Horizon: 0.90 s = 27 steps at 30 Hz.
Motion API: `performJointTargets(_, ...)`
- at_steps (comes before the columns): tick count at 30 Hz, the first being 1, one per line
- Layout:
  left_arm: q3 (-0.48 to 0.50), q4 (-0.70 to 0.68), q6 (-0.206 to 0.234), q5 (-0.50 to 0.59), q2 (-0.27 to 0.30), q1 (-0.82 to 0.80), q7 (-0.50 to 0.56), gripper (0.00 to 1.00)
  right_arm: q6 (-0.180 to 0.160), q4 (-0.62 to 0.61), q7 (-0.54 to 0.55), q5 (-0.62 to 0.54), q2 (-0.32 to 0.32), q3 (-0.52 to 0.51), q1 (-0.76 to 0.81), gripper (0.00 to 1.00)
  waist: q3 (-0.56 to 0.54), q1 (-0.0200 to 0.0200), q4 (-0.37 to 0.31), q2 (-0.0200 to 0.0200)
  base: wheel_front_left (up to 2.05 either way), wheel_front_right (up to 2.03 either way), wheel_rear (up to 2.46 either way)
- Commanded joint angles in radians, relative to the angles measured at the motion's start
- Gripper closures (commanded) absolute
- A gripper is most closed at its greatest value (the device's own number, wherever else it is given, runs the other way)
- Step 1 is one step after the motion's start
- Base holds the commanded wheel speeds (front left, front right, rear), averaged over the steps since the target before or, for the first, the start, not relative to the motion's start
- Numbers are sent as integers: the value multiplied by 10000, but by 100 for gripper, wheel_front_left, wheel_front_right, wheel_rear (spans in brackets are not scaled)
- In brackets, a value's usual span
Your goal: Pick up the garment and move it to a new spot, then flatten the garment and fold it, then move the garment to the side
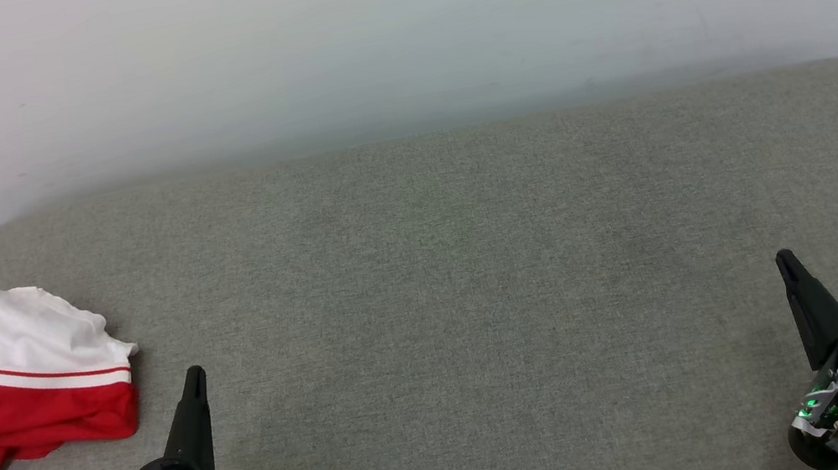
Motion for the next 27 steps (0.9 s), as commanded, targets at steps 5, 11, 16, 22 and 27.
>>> performJointTargets(5, 19, 4, -30, 15, -10, -71, 11, 100, -3, 8, 0, -45, 29, 9, -103, 100, 0, 0, 0, 0, 0, 0, 0)
performJointTargets(11, 17, 4, -30, 15, -10, -71, 10, 100, -3, 8, 0, -45, 29, 7, -103, 100, 0, 0, 0, 0, 0, 0, 0)
performJointTargets(16, 17, 4, -30, 15, -10, -71, 10, 100, -3, 8, 0, -45, 29, 9, -103, 100, 0, 0, 0, 0, 0, 0, 0)
performJointTargets(22, 15, 4, -30, 14, -10, -71, 10, 100, -3, 8, -1, -45, 29, 9, -104, 100, 0, 0, 0, 0, 0, 0, 0)
performJointTargets(27, 16, 4, -30, 14, -10, -70, 10, 100, -3, 8, -1, -45, 29, 8, -104, 100, 0, 0, 0, 0, 0, 0, 0)
